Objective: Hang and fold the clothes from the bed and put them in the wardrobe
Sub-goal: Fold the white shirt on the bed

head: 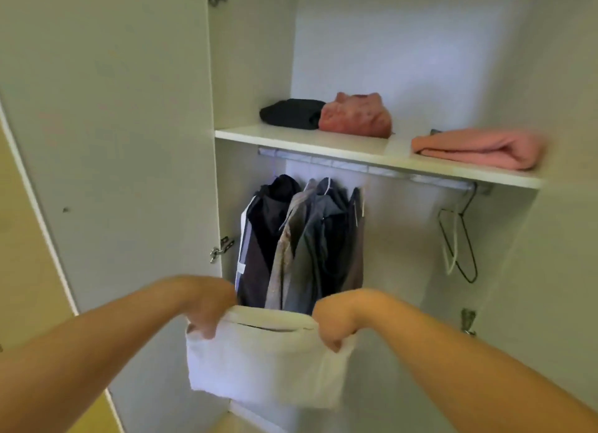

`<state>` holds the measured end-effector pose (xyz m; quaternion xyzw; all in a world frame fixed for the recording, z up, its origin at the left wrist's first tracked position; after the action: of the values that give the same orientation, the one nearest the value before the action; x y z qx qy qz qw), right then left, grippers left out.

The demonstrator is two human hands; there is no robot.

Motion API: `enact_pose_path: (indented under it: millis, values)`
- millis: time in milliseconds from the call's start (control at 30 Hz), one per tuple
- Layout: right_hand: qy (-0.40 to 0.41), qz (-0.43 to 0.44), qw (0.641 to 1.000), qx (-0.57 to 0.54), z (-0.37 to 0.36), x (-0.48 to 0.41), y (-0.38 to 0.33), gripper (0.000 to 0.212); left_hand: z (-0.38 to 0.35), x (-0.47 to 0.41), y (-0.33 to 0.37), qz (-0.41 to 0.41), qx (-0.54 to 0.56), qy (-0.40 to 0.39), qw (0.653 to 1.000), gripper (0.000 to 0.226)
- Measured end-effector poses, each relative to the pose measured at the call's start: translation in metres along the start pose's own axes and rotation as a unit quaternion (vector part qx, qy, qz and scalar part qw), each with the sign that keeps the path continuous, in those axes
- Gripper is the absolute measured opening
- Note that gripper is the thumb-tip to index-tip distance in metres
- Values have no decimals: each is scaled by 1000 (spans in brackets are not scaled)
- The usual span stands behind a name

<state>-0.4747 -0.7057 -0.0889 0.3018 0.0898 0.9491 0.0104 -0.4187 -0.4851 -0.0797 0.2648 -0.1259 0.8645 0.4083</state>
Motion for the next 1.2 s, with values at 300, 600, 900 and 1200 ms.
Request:
enact_pose_path:
  millis: [300, 600, 900, 1200]
  values:
    - [-7, -119, 970, -211, 100, 114, 94, 38, 164, 22, 32, -94, 39, 35, 994, 22]
    - [40, -178, 910, -373, 197, 158, 146, 50, 287, 41, 7, -132, 163, 24, 977, 28]
    - [263, -151, 856, -418, 317, 147, 215, 32, 440, 39, -36, -65, 117, 376, 917, 16]
    - [503, -221, 826, -125, 320, 16, 248, 43, 428, -103, -76, -83, -44, 581, 808, 42]
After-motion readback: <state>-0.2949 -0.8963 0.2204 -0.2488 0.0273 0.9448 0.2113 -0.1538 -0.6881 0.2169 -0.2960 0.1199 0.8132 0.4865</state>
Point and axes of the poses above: each hand's wrist, its own x-axis away from the middle knuckle, its own z-axis out of the back of the hand, y = z × x, the point moved 4 cm from there along -x, towards the middle knuckle, and after that the axes turned 14 degrees about -z, right-handed, at the moved point
